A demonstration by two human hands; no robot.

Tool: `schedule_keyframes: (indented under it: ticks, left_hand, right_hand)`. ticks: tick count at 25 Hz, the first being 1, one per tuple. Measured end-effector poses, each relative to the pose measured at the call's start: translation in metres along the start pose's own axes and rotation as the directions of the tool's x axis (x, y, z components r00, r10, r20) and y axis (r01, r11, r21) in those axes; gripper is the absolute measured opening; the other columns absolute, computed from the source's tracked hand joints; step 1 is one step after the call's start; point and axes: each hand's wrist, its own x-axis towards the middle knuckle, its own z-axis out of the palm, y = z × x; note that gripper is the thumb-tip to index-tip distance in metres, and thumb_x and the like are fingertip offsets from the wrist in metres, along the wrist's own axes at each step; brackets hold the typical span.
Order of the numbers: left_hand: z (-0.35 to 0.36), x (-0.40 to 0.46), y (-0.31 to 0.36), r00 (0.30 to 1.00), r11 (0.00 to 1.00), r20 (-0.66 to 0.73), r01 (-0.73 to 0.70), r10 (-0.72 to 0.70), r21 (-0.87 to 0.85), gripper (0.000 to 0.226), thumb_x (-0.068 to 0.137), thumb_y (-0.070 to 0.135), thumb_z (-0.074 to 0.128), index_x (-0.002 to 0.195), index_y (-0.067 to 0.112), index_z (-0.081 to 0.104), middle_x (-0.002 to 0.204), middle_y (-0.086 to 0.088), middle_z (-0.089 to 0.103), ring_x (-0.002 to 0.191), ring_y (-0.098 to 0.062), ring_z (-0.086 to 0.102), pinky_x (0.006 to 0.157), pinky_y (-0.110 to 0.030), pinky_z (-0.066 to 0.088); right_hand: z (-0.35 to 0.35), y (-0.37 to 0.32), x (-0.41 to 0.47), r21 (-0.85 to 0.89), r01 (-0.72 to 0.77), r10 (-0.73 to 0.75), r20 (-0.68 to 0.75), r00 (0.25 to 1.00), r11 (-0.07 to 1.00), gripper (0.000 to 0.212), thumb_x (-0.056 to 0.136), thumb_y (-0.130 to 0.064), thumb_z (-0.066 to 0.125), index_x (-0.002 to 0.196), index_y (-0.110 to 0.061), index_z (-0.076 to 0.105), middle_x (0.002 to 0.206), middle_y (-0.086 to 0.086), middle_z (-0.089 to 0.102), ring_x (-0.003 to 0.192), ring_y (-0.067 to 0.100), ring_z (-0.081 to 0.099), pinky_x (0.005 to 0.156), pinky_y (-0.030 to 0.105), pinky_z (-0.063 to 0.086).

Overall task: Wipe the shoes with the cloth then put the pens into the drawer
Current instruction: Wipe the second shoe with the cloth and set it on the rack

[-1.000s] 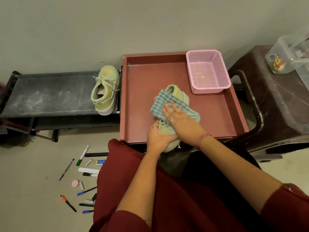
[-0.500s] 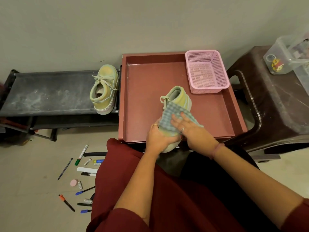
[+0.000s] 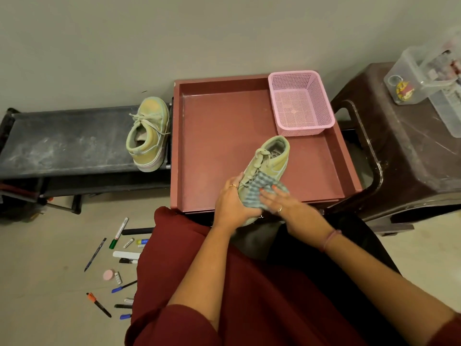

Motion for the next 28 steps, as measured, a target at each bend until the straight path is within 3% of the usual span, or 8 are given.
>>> schedule_keyframes:
  ticks: [5, 9, 11, 14, 18, 22, 25, 28]
  left_hand:
    - [-0.004, 0.009, -0.002, 0.999, 0.998, 0.024, -0.042, 0.041, 0.047, 0.110, 0.046, 0.052, 0.079, 0.143, 0.021, 0.038, 0.132, 0.004, 0.044, 0.119, -0.014, 0.051, 0.101, -0.034, 0.046]
    - [-0.018, 0.016, -0.004, 0.989, 0.965, 0.116, -0.115, 0.089, 0.237, 0.111, 0.055, 0.036, 0.088, 0.148, 0.019, 0.030, 0.137, 0.001, 0.040, 0.124, -0.020, 0.046, 0.105, -0.036, 0.040]
    - [-0.029, 0.022, -0.003, 0.980, 0.908, 0.169, -0.161, 0.101, 0.387, 0.115, 0.058, 0.037, 0.087, 0.151, 0.018, 0.022, 0.145, -0.001, 0.033, 0.133, -0.022, 0.037, 0.110, -0.038, 0.031]
    - [-0.041, 0.025, -0.002, 0.988, 0.833, 0.137, -0.139, 0.077, 0.535, 0.124, 0.063, 0.042, 0.083, 0.154, 0.013, 0.004, 0.157, -0.005, 0.013, 0.146, -0.022, 0.012, 0.120, -0.042, 0.004]
    - [-0.015, 0.006, -0.007, 0.993, 0.831, -0.062, -0.046, 0.096, 0.554, 0.129, 0.061, 0.050, 0.083, 0.153, 0.010, 0.002, 0.160, -0.009, 0.010, 0.149, -0.024, 0.002, 0.114, -0.042, -0.013]
    - [-0.011, 0.010, -0.014, 0.962, 0.873, -0.225, -0.027, 0.155, 0.486, 0.109, 0.059, 0.051, 0.084, 0.148, 0.019, 0.030, 0.150, -0.001, 0.035, 0.142, -0.020, 0.025, 0.118, -0.044, 0.009]
    - [-0.017, 0.016, -0.019, 0.959, 0.888, -0.236, -0.031, 0.155, 0.458, 0.109, 0.051, 0.053, 0.086, 0.144, 0.025, 0.036, 0.144, 0.003, 0.042, 0.135, -0.020, 0.034, 0.113, -0.044, 0.025]
    - [-0.019, 0.018, -0.021, 0.968, 0.896, -0.208, -0.034, 0.139, 0.443, 0.109, 0.049, 0.050, 0.088, 0.142, 0.027, 0.036, 0.143, 0.004, 0.041, 0.133, -0.022, 0.033, 0.110, -0.046, 0.028]
  right_hand:
    - [-0.004, 0.018, 0.007, -0.233, -0.160, 0.158, -0.027, 0.987, 0.959, 0.090, 0.049, 0.016, 0.072, 0.131, -0.017, 0.056, 0.137, -0.002, 0.053, 0.125, 0.027, 0.052, 0.082, 0.031, 0.055]
    - [-0.009, 0.037, 0.009, -0.003, -0.394, 0.392, -0.089, 0.915, 0.919, 0.087, 0.070, 0.021, 0.049, 0.147, -0.015, 0.030, 0.155, 0.001, 0.027, 0.144, 0.025, 0.022, 0.112, 0.036, 0.033]
    - [-0.020, 0.045, 0.005, 0.336, -0.542, 0.584, -0.029, 0.812, 0.770, 0.083, 0.076, 0.021, 0.037, 0.149, -0.016, 0.021, 0.157, -0.001, 0.016, 0.146, 0.018, 0.012, 0.117, 0.025, 0.015]
    - [-0.033, 0.039, 0.001, 0.699, -0.541, 0.741, 0.025, 0.671, 0.467, 0.073, 0.084, 0.016, 0.033, 0.150, -0.013, 0.019, 0.156, 0.000, 0.020, 0.141, 0.016, 0.026, 0.111, 0.018, 0.023]
    - [-0.037, 0.038, 0.009, 0.974, -0.206, 0.910, 0.164, 0.381, -0.090, 0.060, 0.090, 0.013, 0.028, 0.146, -0.009, 0.029, 0.148, 0.009, 0.038, 0.127, 0.021, 0.047, 0.106, 0.034, 0.041]
    - [-0.035, 0.036, 0.017, 0.980, -0.049, 0.947, 0.197, 0.253, -0.190, 0.060, 0.086, 0.013, 0.027, 0.137, -0.013, 0.046, 0.119, 0.010, 0.059, 0.093, 0.021, 0.061, 0.080, 0.032, 0.053]
    - [-0.025, 0.038, 0.030, 0.972, -0.185, 0.939, 0.197, 0.282, -0.148, 0.060, 0.089, 0.009, 0.026, 0.142, -0.016, 0.040, 0.113, 0.003, 0.058, 0.074, 0.014, 0.058, 0.058, 0.017, 0.052]
    - [-0.016, 0.025, 0.063, 0.923, -0.377, 0.822, 0.153, 0.548, 0.080, 0.081, 0.080, 0.011, 0.029, 0.149, -0.030, 0.020, 0.131, -0.007, 0.048, 0.086, 0.006, 0.056, 0.063, 0.011, 0.043]
